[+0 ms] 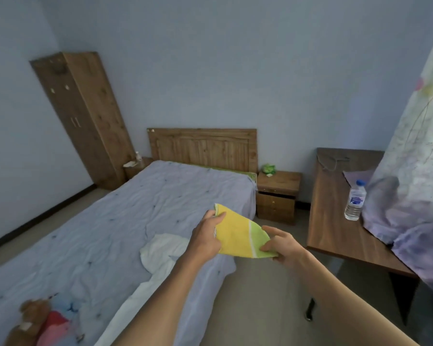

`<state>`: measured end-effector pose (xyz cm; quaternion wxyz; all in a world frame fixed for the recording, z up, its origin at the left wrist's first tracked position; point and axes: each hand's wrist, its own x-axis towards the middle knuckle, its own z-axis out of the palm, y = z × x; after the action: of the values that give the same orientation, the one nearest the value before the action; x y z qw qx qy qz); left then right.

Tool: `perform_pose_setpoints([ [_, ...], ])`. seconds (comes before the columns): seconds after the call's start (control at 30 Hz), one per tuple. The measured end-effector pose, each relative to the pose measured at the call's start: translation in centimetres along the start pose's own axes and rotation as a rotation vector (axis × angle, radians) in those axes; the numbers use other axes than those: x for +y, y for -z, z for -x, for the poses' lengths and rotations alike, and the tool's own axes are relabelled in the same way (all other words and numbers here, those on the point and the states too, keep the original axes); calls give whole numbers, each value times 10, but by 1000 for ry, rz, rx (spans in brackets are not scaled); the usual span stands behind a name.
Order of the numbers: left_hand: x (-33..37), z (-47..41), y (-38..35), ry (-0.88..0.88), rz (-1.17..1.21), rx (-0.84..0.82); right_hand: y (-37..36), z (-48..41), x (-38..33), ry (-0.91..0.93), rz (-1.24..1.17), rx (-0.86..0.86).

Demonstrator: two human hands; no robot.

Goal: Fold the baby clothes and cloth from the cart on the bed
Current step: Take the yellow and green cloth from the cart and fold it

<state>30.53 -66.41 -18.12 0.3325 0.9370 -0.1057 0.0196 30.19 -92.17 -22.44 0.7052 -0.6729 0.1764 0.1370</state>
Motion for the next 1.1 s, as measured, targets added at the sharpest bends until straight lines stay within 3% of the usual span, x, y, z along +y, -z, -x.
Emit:
perform_pose_setpoints([
  [0.3,-2,-63,31,23,-79,75,-17,-68,-21,28,-150,-145],
  [0.73,-1,-139,18,131,78,140,9,-141,-89,114,-28,-101],
  [1.1,-65,-229,23,198,185,173,-32,-232,-149,215,19,-148],
])
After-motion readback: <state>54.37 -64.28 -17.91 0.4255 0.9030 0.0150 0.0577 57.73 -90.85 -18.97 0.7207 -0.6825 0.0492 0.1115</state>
